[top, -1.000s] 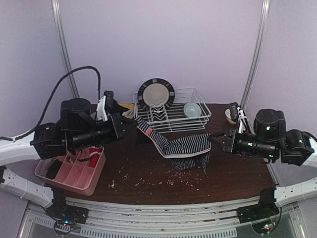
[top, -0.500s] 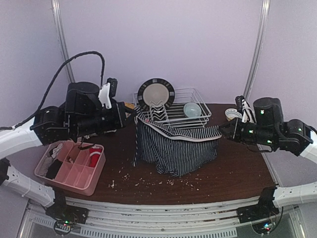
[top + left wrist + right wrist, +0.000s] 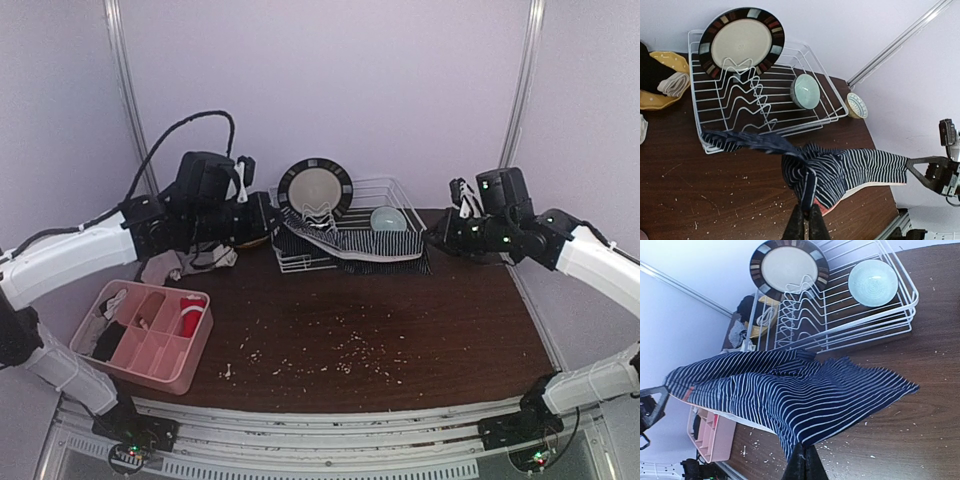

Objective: Roll the underwear
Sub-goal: Flatten out the underwear at the center of the board.

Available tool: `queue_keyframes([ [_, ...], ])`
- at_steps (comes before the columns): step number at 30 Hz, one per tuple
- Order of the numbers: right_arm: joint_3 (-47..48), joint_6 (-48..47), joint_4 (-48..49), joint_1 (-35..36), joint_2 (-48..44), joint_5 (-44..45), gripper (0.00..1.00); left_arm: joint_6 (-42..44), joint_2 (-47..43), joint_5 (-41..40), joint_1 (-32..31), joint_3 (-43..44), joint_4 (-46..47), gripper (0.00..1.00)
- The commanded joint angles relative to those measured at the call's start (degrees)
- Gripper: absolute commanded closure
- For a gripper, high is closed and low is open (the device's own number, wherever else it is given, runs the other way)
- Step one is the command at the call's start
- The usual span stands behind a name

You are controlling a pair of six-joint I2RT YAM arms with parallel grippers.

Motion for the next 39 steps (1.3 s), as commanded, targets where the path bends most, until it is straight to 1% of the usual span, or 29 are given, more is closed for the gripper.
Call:
queue_keyframes([
  [1, -14.4, 2.2, 5.8, 0.0, -5.1, -3.1, 1.0, -6.2, -7.0, 2.9, -1.2, -18.2, 8.7, 1.0],
  [3, -22.6, 4.3, 9.5, 0.0, -6.8, -3.9, 1.0, -9.8, -7.8, 3.3, -2.1, -26.9, 12.6, 1.0],
  [6, -34.0, 8.0, 16.9, 0.1, -7.9, -5.4, 1.0, -14.3, -6.8, 3.2, -3.7, -37.0, 18.2, 1.0],
  [10, -42.1, 11.1, 20.9, 1.5, -9.6, -4.5, 1.0, -19.1, -4.9, 0.1, -6.8, -43.8, 22.4, 1.0],
  [13, -44.6, 12.8, 20.6, 3.6, -12.1, -2.6, 1.0, -20.6, -4.3, -2.4, -9.7, -45.0, 22.5, 1.0],
  [20, -47.4, 15.1, 17.6, 10.1, -15.3, 2.2, 1.0, -23.5, -0.1, -6.1, -16.0, -43.9, 20.2, 1.0],
  [23, -48.2, 16.6, 14.5, 14.0, -17.3, 5.7, 1.0, -25.6, 0.3, -7.5, -17.9, -44.5, 19.1, 1.0],
  [26, -47.5, 18.2, 8.4, 17.9, -19.7, 11.5, 1.0, -26.6, 0.2, -9.4, -19.9, -43.5, 14.6, 1.0],
  [27, -46.9, 18.7, 6.3, 19.2, -20.2, 13.0, 0.95, -28.2, 0.4, -10.2, -20.6, -42.5, 11.4, 1.0],
  [28, -46.3, 19.2, 4.4, 20.4, -20.7, 14.2, 0.85, -28.8, 0.6, -10.6, -21.4, -41.4, 8.5, 1.0],
  [29, -45.6, 19.6, 2.4, 21.6, -21.2, 15.4, 0.75, -28.6, 0.5, -11.2, -22.3, -40.5, 6.3, 0.97],
  [30, -44.6, 20.2, 0.4, 23.0, -21.7, 17.0, 0.64, -28.7, 0.2, -11.9, -23.3, -39.8, 4.5, 0.87],
  [31, -43.5, 20.6, -1.9, 24.6, -22.3, 18.8, 0.52, -28.3, -0.6, -12.5, -24.5, -39.3, 3.1, 0.74],
  [33, -40.8, 21.6, -6.2, 28.1, -23.5, 23.8, 0.37, -27.5, -3.1, -14.2, -26.9, -38.5, 0.3, 0.43],
  [35, -38.0, 21.8, -7.8, 31.1, -22.8, 26.9, 0.34, -23.5, -6.2, -14.2, -27.4, -36.2, -3.2, 0.15],
  [36, -37.1, 21.3, -6.7, 32.0, -21.4, 27.0, 0.34, -22.1, -7.5, -14.5, -27.6, -34.7, -5.5, 0.04],
  [37, -36.4, 20.2, -4.1, 32.6, -19.3, 26.4, 0.34, -20.4, -8.7, -14.8, -27.7, -33.3, -7.3, 0.03],
  [39, -35.6, 18.0, 3.5, 32.7, -13.2, 24.2, 0.37, -17.2, -11.2, -15.8, -27.8, -31.1, -8.5, 0.02],
])
